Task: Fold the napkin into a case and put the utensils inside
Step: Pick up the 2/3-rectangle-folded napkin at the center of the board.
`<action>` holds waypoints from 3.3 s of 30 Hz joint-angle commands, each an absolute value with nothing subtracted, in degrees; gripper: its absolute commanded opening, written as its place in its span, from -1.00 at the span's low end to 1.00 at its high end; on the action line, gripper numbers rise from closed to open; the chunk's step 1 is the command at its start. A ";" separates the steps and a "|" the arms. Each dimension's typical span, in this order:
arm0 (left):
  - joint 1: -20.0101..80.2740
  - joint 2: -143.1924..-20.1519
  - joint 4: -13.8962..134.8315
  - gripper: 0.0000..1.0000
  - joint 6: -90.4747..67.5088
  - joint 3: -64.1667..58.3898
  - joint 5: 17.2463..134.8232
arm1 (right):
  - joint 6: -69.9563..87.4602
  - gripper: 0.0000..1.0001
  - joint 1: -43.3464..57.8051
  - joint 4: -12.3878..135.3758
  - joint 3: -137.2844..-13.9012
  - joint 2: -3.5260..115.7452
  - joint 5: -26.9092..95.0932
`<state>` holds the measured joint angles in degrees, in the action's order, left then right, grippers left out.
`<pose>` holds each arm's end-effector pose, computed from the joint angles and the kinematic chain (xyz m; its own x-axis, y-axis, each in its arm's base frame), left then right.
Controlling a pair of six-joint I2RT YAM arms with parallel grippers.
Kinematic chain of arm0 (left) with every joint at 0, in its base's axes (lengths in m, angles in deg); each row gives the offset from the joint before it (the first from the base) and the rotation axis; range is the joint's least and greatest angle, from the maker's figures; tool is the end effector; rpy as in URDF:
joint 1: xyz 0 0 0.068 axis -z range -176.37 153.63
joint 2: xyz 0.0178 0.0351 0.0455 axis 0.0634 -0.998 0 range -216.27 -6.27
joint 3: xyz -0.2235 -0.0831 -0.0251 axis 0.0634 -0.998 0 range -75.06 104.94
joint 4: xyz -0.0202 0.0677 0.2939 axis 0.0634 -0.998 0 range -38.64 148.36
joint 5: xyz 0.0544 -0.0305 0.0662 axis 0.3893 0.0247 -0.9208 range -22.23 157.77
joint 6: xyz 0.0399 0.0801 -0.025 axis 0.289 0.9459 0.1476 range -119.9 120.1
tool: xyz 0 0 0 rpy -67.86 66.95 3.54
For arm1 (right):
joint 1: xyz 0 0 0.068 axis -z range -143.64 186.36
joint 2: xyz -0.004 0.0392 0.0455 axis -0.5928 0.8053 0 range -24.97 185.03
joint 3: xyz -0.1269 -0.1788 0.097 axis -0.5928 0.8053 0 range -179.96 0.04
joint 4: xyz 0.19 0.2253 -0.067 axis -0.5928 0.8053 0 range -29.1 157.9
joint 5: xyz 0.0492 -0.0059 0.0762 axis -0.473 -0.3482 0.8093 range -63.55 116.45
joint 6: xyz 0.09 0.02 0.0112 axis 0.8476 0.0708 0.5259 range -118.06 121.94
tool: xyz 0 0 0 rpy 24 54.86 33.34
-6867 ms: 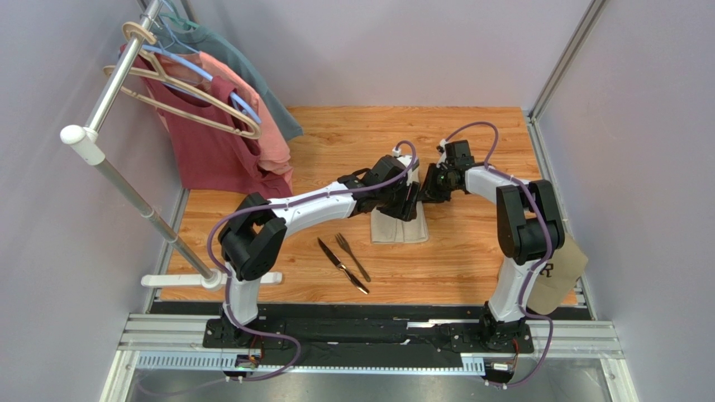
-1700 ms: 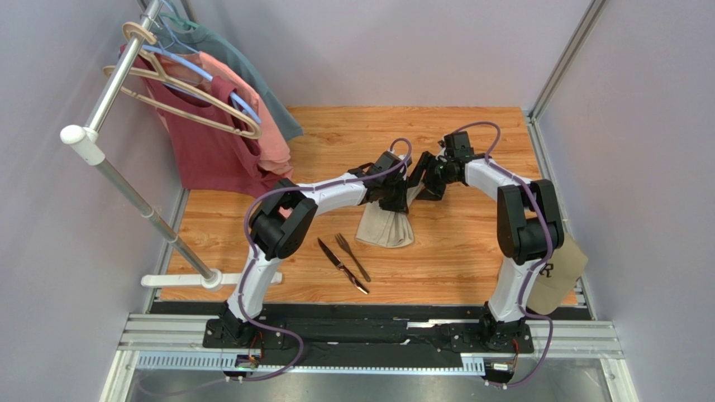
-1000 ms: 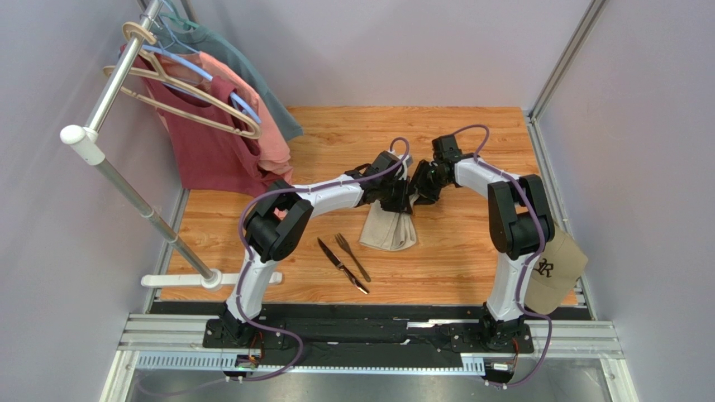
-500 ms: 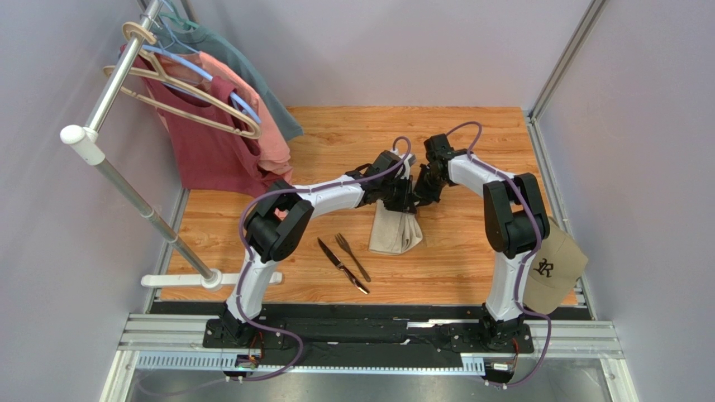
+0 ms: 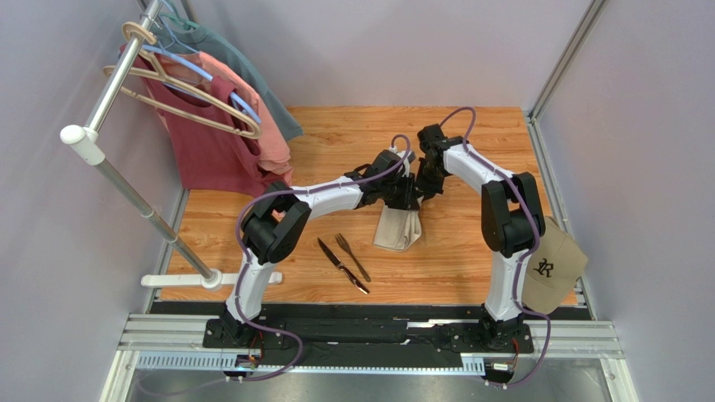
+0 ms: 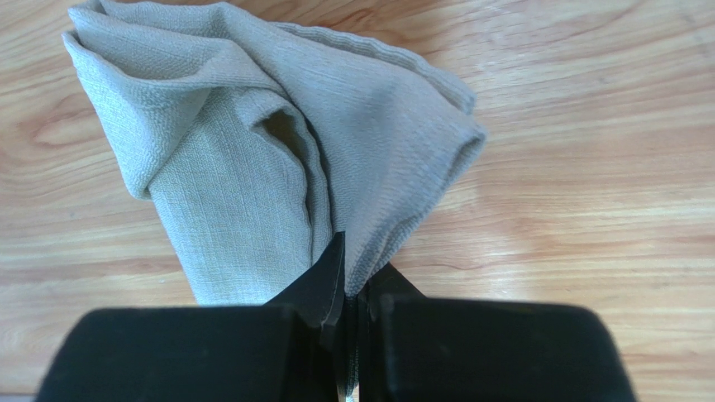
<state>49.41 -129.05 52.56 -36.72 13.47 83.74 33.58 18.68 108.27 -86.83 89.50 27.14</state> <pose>0.3564 -0.3990 0.0947 -0.8603 0.0578 -0.5066 0.4001 0.6924 -0.6004 0.4181 0.1344 0.0901 -0.9443 0.2496 -0.2147 0.2217 0.9641 0.1459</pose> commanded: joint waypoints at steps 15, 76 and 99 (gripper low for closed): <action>55.31 -126.85 51.07 0.98 -31.55 14.41 71.39 | 37.71 -1.00 18.43 118.82 -96.02 94.91 23.45; 60.15 -133.88 48.70 0.07 -26.09 22.84 62.76 | 37.71 -0.92 21.94 115.39 -89.08 89.90 33.04; 49.95 -126.68 81.99 -1.00 -44.98 0.80 93.35 | 32.16 0.40 30.12 92.64 -71.34 75.23 52.64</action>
<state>49.11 -131.65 71.38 -41.81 3.07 88.20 31.48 30.64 99.90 -75.94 77.29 48.10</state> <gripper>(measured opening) 0.027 0.700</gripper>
